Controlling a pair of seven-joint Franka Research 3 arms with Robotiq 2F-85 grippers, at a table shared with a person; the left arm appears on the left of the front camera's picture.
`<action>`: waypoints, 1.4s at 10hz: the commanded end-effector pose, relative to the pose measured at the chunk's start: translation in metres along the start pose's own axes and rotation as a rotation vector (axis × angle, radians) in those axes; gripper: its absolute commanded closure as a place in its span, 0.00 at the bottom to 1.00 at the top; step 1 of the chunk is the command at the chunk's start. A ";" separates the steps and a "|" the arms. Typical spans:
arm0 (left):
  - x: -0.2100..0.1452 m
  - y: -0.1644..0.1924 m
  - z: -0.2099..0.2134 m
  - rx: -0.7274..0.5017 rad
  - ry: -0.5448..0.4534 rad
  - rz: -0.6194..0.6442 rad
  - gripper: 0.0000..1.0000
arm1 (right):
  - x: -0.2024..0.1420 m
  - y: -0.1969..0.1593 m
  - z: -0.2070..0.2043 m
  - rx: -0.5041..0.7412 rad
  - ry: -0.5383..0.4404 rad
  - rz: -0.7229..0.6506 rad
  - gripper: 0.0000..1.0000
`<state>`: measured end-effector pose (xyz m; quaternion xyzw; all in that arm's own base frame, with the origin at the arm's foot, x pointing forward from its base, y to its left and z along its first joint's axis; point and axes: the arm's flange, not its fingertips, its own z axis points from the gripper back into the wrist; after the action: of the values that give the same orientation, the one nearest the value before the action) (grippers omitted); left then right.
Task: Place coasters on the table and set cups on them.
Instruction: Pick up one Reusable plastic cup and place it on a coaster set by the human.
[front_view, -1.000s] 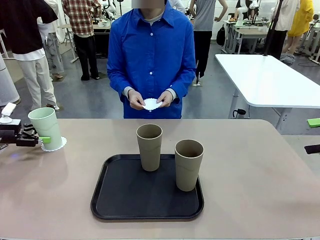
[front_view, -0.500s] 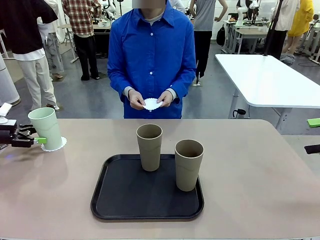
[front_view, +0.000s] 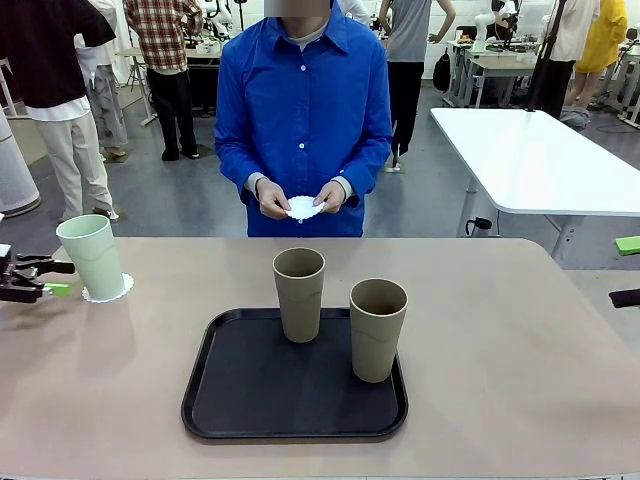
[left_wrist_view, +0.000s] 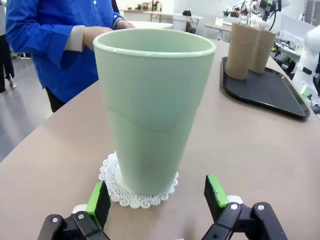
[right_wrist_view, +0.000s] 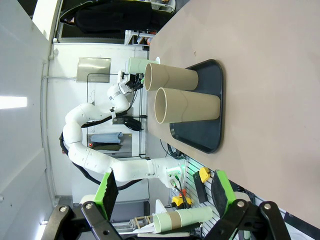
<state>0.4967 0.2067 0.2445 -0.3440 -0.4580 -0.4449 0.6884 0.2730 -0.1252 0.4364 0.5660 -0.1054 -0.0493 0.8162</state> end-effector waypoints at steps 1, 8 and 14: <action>0.029 -0.029 0.024 0.075 0.082 0.034 0.00 | 0.002 0.001 -0.001 0.022 -0.005 0.015 0.00; 0.177 -0.122 0.035 0.299 0.558 0.084 0.00 | 0.002 0.001 -0.001 0.022 -0.005 0.015 0.00; 0.208 -0.141 0.012 0.314 0.711 0.025 0.00 | 0.002 0.001 -0.001 0.022 -0.005 0.015 0.00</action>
<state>0.3957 0.0899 0.4621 -0.0549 -0.2422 -0.4580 0.8536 0.2731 -0.1249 0.4364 0.5659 -0.1048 -0.0491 0.8163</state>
